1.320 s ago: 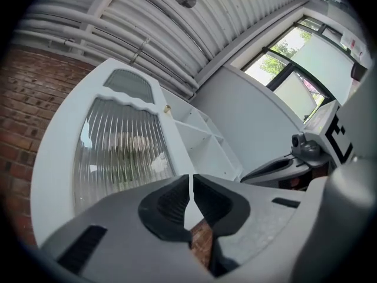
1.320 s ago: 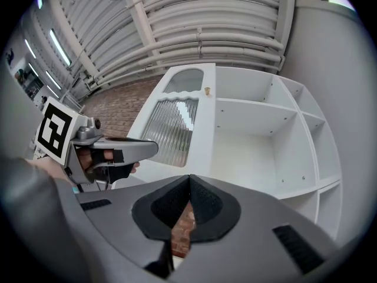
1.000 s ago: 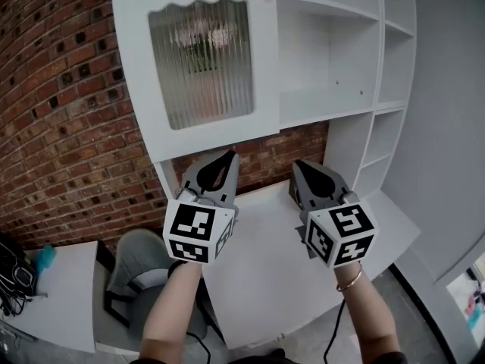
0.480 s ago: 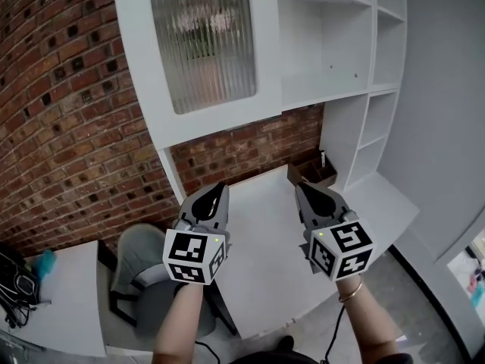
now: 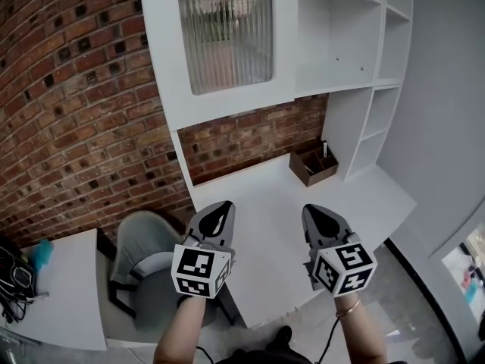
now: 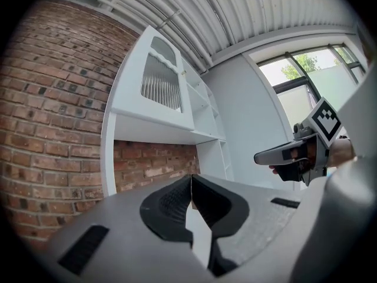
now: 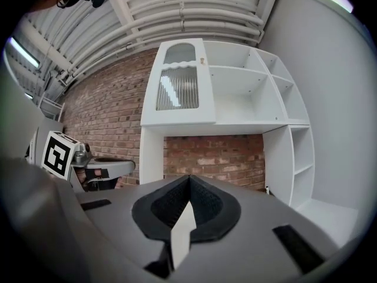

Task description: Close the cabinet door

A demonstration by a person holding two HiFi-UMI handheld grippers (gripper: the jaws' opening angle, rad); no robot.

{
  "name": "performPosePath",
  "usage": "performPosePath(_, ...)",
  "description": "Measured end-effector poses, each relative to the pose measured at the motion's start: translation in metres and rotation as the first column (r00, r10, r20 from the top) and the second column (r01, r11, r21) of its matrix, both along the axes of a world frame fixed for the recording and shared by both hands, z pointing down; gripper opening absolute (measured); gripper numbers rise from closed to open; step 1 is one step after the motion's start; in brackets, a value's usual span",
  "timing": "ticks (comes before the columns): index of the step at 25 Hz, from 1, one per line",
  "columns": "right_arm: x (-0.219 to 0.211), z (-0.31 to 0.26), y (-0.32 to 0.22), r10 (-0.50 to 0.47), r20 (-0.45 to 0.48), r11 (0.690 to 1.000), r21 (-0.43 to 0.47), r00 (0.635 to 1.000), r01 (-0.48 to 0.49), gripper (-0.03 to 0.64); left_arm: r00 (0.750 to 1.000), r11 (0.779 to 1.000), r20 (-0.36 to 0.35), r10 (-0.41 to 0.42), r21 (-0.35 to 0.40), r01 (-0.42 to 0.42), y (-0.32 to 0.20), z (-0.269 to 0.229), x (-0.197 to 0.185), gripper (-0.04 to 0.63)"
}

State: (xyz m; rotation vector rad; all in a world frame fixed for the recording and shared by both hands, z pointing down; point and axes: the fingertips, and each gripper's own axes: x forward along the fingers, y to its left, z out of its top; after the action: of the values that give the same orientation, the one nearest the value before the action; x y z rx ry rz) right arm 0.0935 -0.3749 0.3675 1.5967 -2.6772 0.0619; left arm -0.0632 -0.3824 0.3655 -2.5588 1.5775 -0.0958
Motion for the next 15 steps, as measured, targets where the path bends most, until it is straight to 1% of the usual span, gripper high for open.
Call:
performPosePath(9,-0.006,0.028,0.026,0.010,0.048,0.998,-0.057,0.999,-0.008,0.000,1.000,0.998,-0.023,-0.007,-0.069,0.006,0.024,0.035,-0.019,0.014)
performPosePath(15,-0.019,0.043,0.040,0.003,0.021,0.998,-0.070,1.000,-0.001,0.000,0.999,0.995,-0.034,-0.027,-0.098,0.024,0.037,0.051,-0.035,0.014)
